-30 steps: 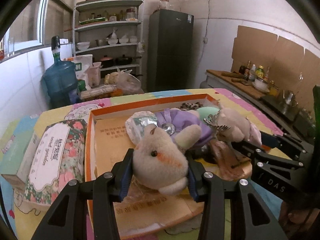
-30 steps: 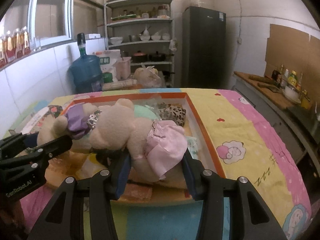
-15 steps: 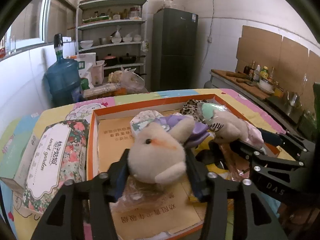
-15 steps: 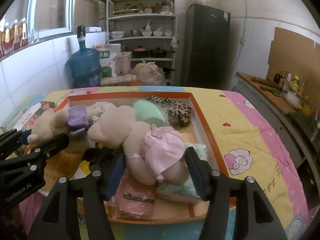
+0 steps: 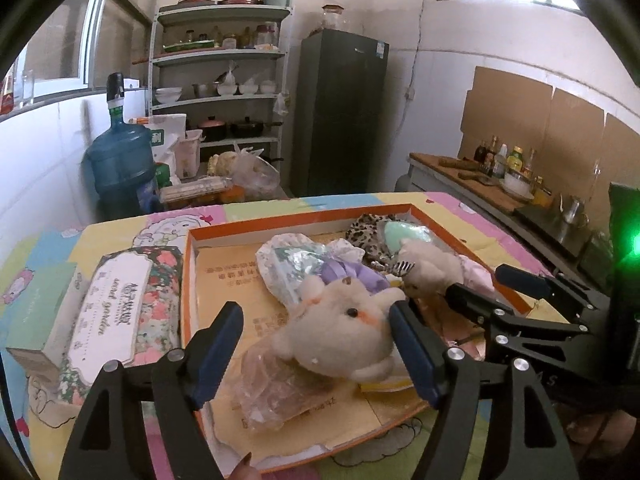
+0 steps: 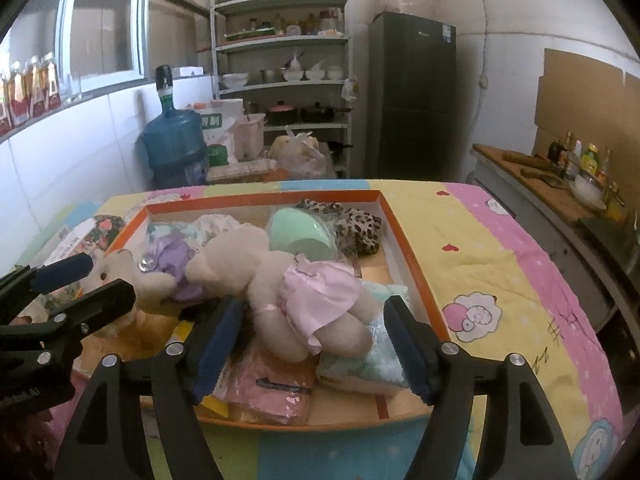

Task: Organize soft objects
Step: 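Lower both bears into the box and open both grippers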

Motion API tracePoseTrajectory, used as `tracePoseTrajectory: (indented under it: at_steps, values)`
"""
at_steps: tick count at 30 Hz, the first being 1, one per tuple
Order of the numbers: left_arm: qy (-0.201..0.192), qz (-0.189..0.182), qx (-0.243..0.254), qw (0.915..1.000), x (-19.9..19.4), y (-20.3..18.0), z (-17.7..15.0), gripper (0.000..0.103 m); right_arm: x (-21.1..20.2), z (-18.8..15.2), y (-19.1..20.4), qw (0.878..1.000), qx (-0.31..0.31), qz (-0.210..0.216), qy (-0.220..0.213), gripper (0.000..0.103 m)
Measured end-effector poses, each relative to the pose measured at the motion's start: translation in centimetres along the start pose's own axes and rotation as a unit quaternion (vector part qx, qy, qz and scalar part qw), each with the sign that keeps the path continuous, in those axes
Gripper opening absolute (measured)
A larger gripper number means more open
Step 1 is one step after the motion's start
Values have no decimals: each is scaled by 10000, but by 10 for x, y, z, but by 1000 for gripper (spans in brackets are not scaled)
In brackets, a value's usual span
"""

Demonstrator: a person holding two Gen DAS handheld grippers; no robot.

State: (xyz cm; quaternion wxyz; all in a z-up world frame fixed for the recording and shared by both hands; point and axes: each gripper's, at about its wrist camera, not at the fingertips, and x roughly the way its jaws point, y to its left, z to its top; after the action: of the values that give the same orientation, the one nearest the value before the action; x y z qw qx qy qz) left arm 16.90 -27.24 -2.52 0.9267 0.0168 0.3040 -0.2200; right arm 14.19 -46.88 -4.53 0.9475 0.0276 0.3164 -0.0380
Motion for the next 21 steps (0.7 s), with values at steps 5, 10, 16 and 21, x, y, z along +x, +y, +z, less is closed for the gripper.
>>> tracePoseTrajectory:
  at_steps: [5,10,16,21]
  values:
    - [-55,97,-62,9999,-11,5,0,75,-12,1,4,9999,28,44,-96,75]
    - [-67,-4,-197,9998,-22,12,-1,75,-22,1,8,9999,52,51,-151,75]
    - [-157,-142,-210,9996,-36,15,-4,75,-38,1,11,9994,134,166,-263,75]
    - [-219,-93,-248,9994,-48,17,-7,75,-48,1,18,9991,194,192,-314,76]
